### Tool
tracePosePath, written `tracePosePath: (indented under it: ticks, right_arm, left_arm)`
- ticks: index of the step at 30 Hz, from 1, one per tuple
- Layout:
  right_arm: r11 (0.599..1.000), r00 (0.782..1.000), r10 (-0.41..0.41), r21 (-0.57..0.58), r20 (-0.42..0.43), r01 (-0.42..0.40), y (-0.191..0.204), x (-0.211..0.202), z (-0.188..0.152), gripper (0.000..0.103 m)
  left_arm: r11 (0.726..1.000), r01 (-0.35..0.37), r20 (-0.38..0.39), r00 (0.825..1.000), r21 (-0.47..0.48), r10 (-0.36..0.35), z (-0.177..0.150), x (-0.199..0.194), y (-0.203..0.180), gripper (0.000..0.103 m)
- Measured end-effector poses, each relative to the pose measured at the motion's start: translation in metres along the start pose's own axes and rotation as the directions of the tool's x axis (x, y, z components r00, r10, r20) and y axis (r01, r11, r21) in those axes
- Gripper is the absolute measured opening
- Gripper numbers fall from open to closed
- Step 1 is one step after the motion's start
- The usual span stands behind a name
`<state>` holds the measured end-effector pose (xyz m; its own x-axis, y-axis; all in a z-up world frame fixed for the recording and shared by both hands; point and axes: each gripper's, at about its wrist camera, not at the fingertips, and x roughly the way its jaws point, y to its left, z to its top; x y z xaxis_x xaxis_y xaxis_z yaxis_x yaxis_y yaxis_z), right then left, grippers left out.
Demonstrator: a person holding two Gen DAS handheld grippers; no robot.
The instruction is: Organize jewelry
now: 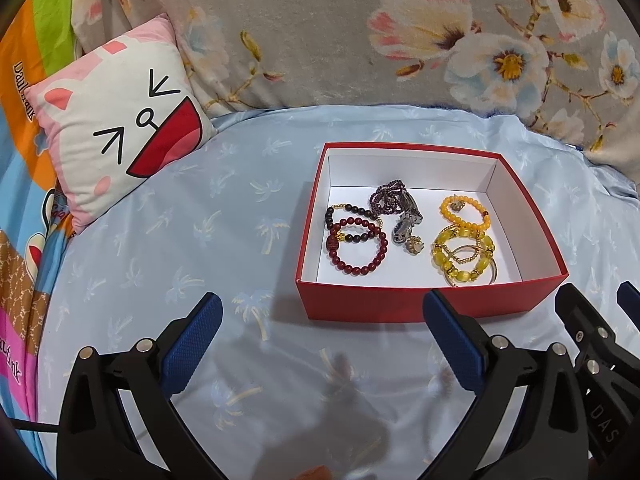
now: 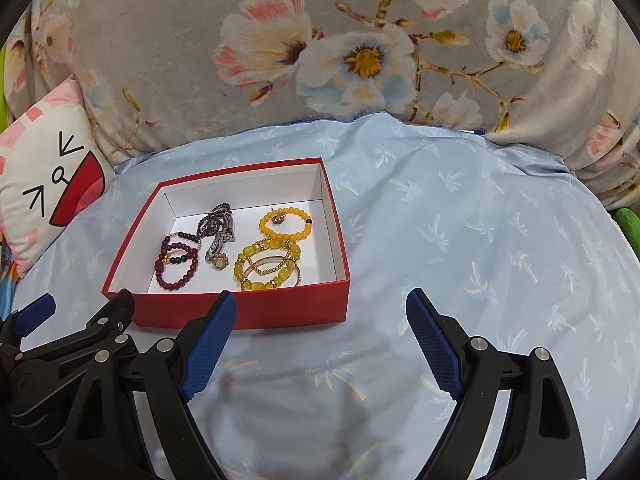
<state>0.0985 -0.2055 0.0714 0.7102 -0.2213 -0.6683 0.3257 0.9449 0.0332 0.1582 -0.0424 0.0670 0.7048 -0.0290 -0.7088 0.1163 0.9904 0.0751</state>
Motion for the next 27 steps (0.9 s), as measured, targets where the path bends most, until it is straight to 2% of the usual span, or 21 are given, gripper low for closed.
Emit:
tracePosePath:
  ticks: [27]
  right_arm:
    - [1.000,1.000,-0.001,-0.013,-0.009,0.001,0.0044,0.0025,-0.0018,0.084]
  left_arm:
    - [1.000,-0.015,-0.026,1.000,0.005,0.015,0.0012,0.0047,0.0029,0.096]
